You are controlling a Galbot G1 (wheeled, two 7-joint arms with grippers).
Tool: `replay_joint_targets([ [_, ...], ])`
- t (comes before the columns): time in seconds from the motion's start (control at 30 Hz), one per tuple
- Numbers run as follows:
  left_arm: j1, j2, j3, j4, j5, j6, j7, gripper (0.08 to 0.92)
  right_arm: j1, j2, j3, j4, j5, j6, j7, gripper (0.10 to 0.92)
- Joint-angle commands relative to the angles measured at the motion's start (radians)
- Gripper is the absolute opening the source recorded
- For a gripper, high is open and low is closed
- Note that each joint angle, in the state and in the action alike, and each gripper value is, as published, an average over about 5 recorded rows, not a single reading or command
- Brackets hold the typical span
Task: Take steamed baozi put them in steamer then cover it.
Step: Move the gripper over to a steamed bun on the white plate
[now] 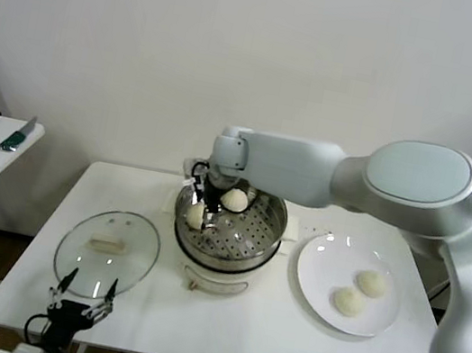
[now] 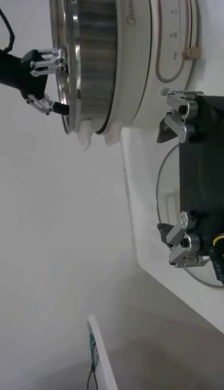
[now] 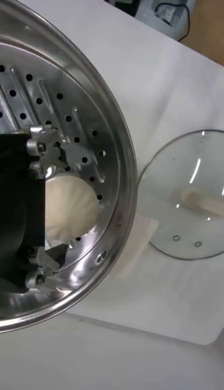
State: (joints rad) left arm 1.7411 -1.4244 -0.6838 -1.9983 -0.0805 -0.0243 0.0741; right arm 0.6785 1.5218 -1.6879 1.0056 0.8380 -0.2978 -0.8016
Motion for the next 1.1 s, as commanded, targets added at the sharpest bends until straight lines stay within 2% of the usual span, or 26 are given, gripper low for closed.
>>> replay_joint_targets([
  [0.03, 0.003, -0.001, -0.002, -0.011, 0.0, 0.002, 0.0, 0.823, 0.15, -0.151, -0.023, 0.152, 0.006, 0.021, -0.036, 0.823],
  [0.3, 0.002, -0.004, -0.003, -0.022, 0.0, 0.006, 0.001, 0.823, 0.374, -0.51, -0.155, 0.449, 0.042, 0.044, -0.077, 0.823],
  [0.53, -0.006, -0.002, 0.006, -0.017, 0.001, 0.004, 0.001, 0.823, 0.478, -0.782, -0.333, 0.572, -0.097, 0.107, -0.148, 0.823],
  [0.83, -0.012, -0.013, 0.011, -0.01, 0.008, 0.003, 0.001, 0.823, 0.28, -0.974, -0.297, 0.537, -0.315, 0.118, -0.134, 0.823],
  [1.1, 0.002, -0.035, 0.014, -0.018, 0.025, 0.001, 0.001, 0.823, 0.014, -0.981, -0.097, 0.392, -0.418, 0.115, -0.119, 0.823],
])
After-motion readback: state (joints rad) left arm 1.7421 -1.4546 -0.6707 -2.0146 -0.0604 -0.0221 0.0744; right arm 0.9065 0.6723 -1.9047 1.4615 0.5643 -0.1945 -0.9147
